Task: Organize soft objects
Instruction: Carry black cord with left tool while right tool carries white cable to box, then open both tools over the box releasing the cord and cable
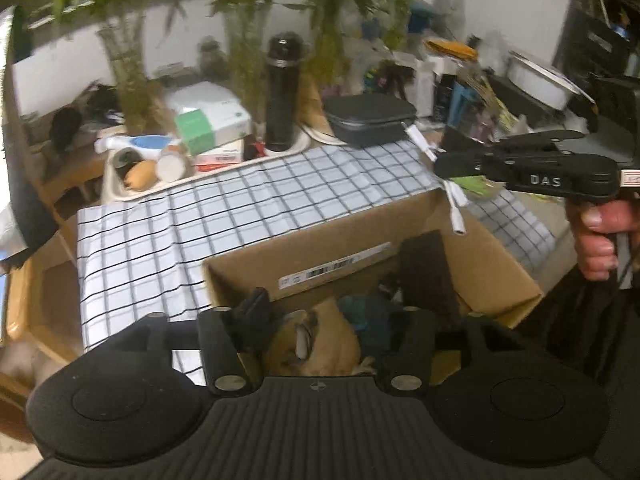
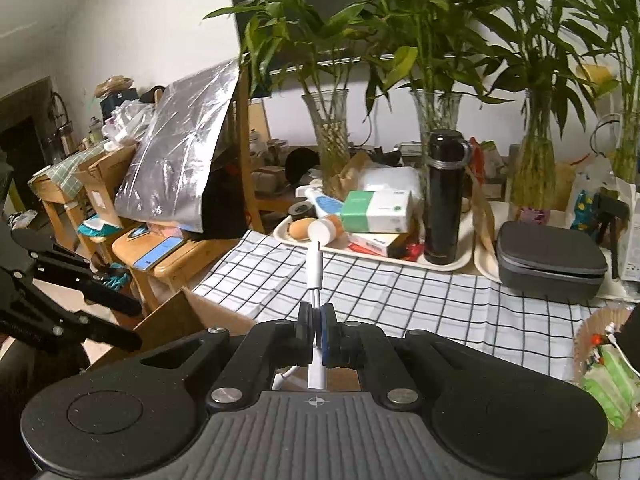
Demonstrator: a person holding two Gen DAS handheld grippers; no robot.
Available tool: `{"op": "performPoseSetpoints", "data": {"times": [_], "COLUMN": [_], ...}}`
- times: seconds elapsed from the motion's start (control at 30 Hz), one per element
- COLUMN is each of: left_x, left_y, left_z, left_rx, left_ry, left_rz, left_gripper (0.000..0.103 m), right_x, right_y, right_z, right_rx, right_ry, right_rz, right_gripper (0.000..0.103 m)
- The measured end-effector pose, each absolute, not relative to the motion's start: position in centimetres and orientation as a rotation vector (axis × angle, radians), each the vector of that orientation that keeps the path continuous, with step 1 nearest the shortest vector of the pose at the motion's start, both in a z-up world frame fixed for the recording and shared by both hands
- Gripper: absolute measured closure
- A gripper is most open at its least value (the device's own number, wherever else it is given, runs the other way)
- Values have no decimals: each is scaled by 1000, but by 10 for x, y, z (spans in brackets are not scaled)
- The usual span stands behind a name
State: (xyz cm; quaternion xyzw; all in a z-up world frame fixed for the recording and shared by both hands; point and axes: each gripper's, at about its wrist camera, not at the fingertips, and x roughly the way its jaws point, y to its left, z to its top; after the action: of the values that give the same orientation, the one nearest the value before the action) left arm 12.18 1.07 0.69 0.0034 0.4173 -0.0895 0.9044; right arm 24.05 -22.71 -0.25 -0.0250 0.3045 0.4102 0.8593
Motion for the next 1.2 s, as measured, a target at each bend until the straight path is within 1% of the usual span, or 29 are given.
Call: {"op": "performPoseSetpoints", "data": {"times": [0.17,0.3,0.37,0.47,0.53,0.57,0.6,0.67,0.7,0.73,0.77,0.8,0.87,1.0,1.07,1.2], "left_x": [102,90,85,79,76,74,72,69,69,69,68,68,65,63,62,58], "left_y": [8,5,6,6,6,6,6,6,6,5,5,4,3,2,2,2], "left_z": [0,1,1,1,1,1,2,2,3,4,5,6,8,7,5,-1], "left_rx": [18,0,-19,-57,-69,-74,-75,-68,-64,-62,-57,-53,-47,-37,-44,-58], "left_ry": [831,802,787,762,749,743,737,732,731,734,738,737,719,718,736,763], "left_rz": [-108,-77,-70,-53,-39,-29,-20,-2,12,29,47,59,75,91,81,72], "left_gripper": [44,39,37,36,33,31,31,29,28,26,22,20,19,3,0,0], "right_x": [230,221,216,211,205,201,198,193,191,189,187,185,180,171,165,152], "right_y": [-218,-212,-209,-200,-190,-185,-183,-185,-187,-190,-193,-196,-202,-214,-221,-233], "right_z": [-4,-7,-8,-15,-20,-21,-21,-19,-17,-16,-15,-15,-15,-15,-16,-15], "right_rx": [-75,-86,-88,-93,-134,-168,-184,-184,-177,-169,-163,-165,-172,-172,-171,-176], "right_ry": [650,663,670,726,747,743,736,710,696,688,686,685,680,674,682,687], "right_rz": [886,905,918,957,955,943,933,904,896,886,870,847,810,744,713,655], "right_gripper": [97,97,97,96,89,71,39,10,6,5,2,0,0,0,0,0]}}
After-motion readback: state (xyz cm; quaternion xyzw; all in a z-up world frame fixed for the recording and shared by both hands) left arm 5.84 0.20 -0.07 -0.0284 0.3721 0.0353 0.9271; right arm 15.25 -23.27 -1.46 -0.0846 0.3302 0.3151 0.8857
